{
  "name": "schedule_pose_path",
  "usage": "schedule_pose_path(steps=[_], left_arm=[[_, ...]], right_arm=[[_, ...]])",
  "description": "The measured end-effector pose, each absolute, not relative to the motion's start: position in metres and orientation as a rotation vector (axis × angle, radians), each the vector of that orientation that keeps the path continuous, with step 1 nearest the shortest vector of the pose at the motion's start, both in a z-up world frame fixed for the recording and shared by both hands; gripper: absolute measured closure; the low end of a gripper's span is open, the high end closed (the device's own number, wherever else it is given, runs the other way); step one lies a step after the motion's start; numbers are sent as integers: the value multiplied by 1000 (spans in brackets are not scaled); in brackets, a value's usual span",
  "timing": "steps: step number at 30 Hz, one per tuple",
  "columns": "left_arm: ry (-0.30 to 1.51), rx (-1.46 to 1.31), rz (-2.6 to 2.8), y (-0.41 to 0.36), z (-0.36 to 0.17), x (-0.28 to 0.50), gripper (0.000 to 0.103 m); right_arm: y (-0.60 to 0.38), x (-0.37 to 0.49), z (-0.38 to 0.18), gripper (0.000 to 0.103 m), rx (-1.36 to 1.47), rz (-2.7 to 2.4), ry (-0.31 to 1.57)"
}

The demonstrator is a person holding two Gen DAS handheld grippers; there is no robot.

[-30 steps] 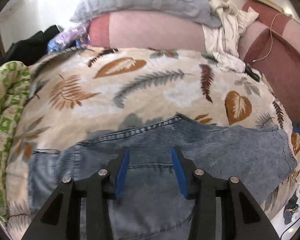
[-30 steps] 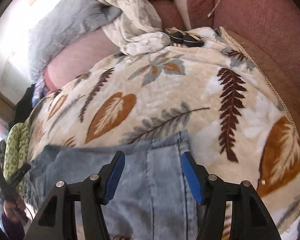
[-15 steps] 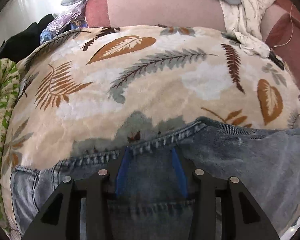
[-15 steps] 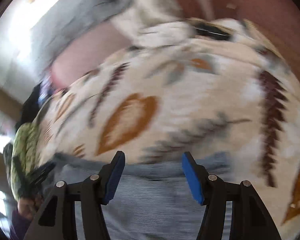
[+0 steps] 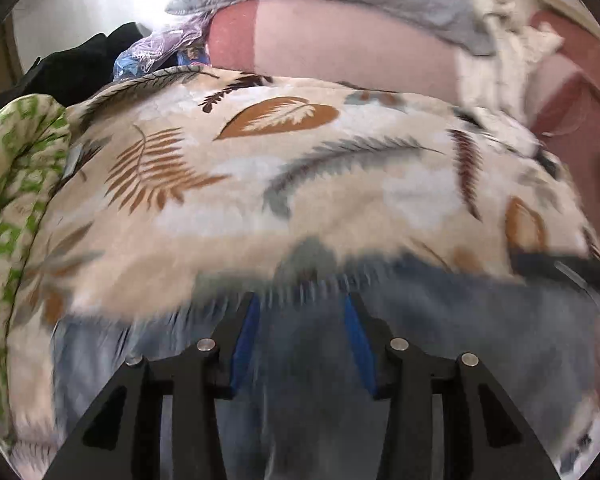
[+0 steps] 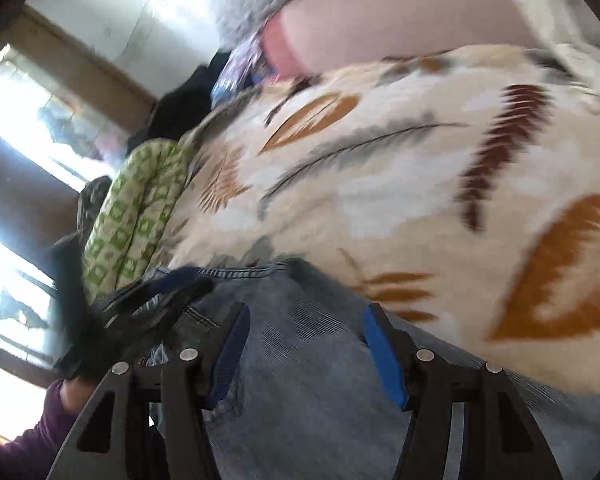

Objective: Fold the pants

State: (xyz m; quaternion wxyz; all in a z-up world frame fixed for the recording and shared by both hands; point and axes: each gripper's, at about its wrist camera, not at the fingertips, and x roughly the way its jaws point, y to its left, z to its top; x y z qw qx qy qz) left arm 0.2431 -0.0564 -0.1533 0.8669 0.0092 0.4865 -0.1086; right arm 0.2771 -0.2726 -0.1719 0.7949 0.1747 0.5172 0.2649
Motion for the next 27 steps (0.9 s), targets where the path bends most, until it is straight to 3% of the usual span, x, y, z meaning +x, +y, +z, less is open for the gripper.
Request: schedule_pose_path(steps=[7,15,16,17,18,27], left_arm=[[975,58,-331,-46,-141,141,58],[1028,-32,-357,-40,-164,124,58],[1022,-29,-360,-40,-165,123,58],[1025,-35,-360,-39,-166,123,58],[1029,-43,-360,-38,-167,124,58],[1007,-33,-282,-30,-163,133,58]], right_arm=[[-221,314,-190,40,288,632,1204],[-193,334,-216,42,151,592,1325],[-191,334,-218,48,140,595,1327],[-188,333,-218,73,124,607,1329],[-186,332,-217,88,123,617,1337],[-189,342,-191,94,178,503,1214]])
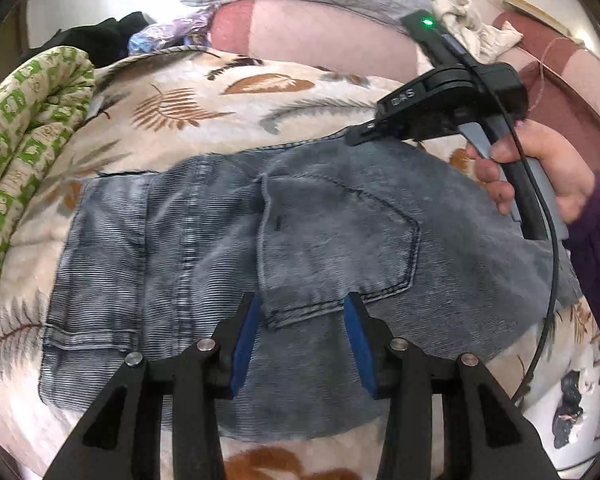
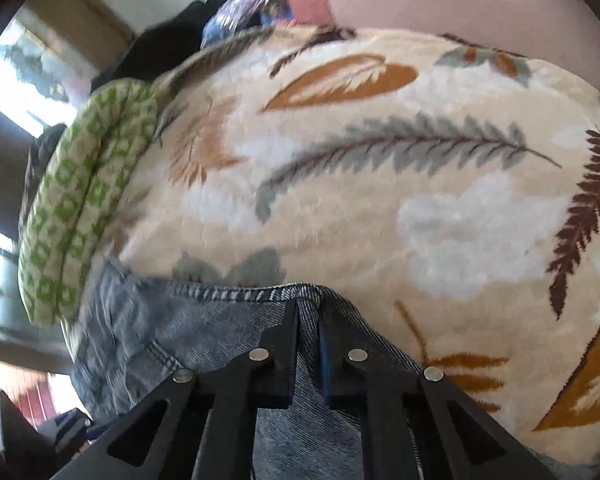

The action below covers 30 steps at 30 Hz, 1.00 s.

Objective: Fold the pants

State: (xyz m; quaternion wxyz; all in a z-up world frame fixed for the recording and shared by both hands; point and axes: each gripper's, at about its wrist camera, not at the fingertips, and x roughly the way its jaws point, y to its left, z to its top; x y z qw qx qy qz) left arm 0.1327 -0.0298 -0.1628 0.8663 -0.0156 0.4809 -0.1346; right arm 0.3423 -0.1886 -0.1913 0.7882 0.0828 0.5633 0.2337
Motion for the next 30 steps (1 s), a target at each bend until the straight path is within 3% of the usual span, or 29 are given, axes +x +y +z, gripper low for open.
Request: schedule_pose_path(steps=[10,12,14,15,17,23,30], left_arm=[[1037,25,-248,-27,-182,131,58],[1053,23,-242,-24,-183,132,57],[1062,11,-234,-22,-181,130,57],[1064,9,-229,-20,-180,129,57],[1059,6,-215,-17,-174,125,57],[1027,3,-118,7,-162,117,57],[1041,47,-69,11,-177,118,58]], right_arm=[[-207,352,-225,90,358,445,1212],[-218,347,-217,72,411,449,1215],[-237,329,-194,61,473,434,1125],[-246,319,-184,49,485,444,1084],[-264,283,-161,35,474,429,1017],[-298,176,-144,35,258,262,1015],[-334,105,-173,35,161,27,1085]])
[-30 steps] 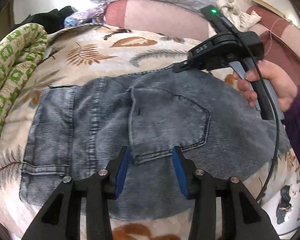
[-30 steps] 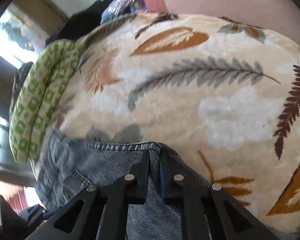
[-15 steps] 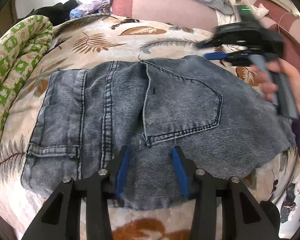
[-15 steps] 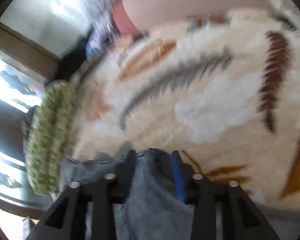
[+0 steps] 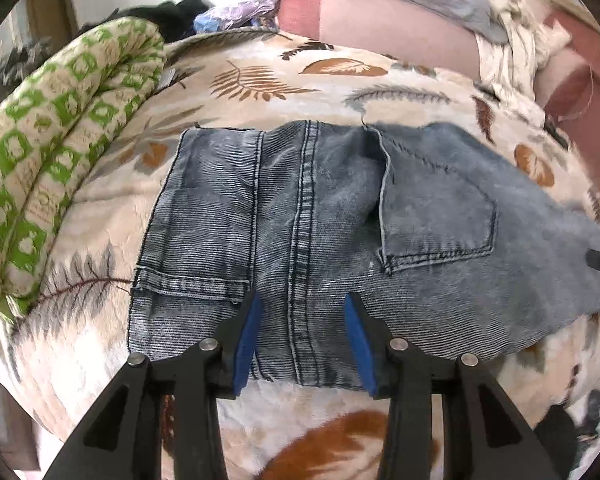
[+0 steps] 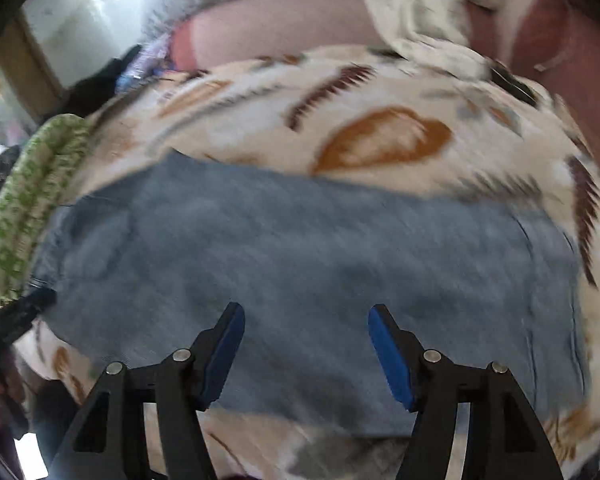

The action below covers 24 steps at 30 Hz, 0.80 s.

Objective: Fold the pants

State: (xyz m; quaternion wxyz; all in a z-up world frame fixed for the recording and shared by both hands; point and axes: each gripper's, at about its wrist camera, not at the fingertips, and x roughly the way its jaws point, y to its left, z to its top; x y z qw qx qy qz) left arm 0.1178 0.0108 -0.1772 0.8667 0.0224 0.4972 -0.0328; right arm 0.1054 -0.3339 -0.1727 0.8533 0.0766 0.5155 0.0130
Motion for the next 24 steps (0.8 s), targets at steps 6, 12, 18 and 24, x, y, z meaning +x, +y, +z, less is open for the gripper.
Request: schedule_pose_path(steps=[6,12,18,24], left_arm=[[1029,78,-71,11,-182,118,58],[1034,43,-78,19,-182,119,64],[1032,102,-32,6,-180,110,63],[1025,123,-61,-14,-161,94,53]], right_arm=[[-347,90,-207,34,203,-19,1098],[-354,85,-207,33,204,-30,1067],[-353,80,-204,25,193,-41,1005],[-357,66,-187,20,291,-44,960]])
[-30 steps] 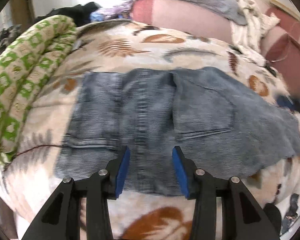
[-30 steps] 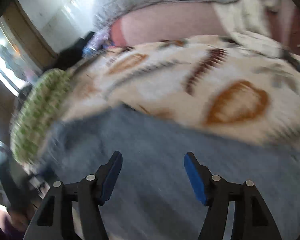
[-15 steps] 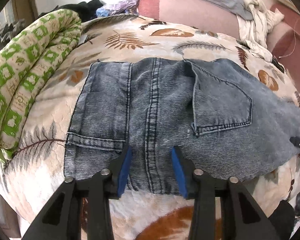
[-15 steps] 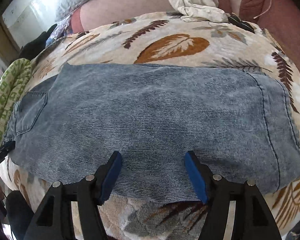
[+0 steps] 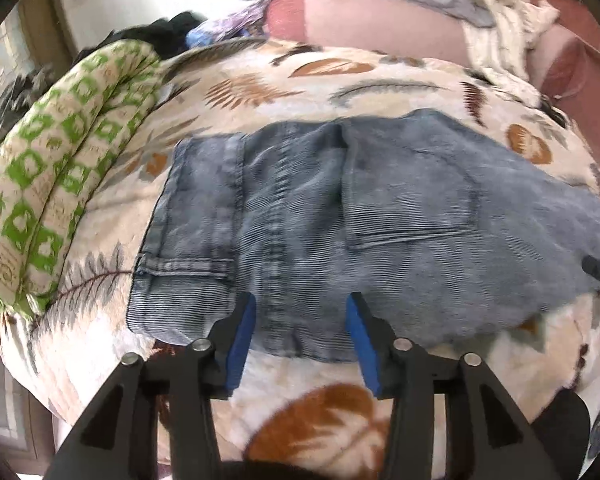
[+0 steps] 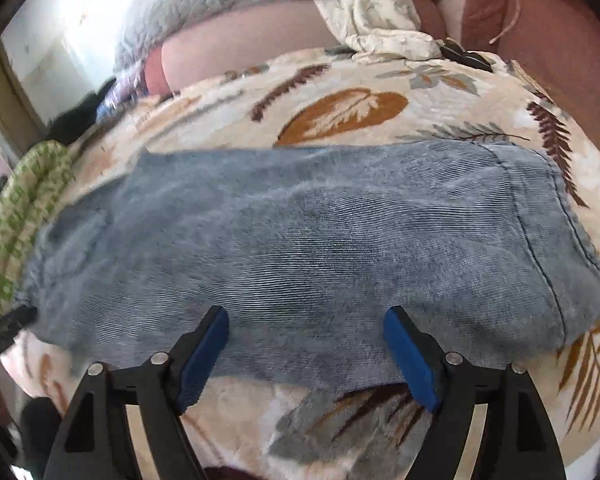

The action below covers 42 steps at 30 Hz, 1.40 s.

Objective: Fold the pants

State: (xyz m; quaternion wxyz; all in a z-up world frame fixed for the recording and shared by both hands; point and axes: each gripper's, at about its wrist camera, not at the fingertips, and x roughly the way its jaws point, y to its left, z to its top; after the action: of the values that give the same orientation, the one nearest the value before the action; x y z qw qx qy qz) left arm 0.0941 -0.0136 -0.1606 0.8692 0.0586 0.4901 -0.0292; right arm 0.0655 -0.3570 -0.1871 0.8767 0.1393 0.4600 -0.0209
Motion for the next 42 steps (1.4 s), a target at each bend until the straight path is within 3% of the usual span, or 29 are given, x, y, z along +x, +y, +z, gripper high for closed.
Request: schedule_pose_path(steps=[4,8,21,42], left_arm=[[992,173,-106,-38,-140,81,42],[967,199,-177,-68,-119,68,38],[831,343,-308,-150,-65,30,36],[805,487,-386,-239,-62,32,36]], right_arm=[[-366,43,-165,20,323,-22,864],[-384,21,-146,20,365,-17,801],[-438,-53,-117,17,505,-61,647],[-491,-88,-143,17,645,-108,634]])
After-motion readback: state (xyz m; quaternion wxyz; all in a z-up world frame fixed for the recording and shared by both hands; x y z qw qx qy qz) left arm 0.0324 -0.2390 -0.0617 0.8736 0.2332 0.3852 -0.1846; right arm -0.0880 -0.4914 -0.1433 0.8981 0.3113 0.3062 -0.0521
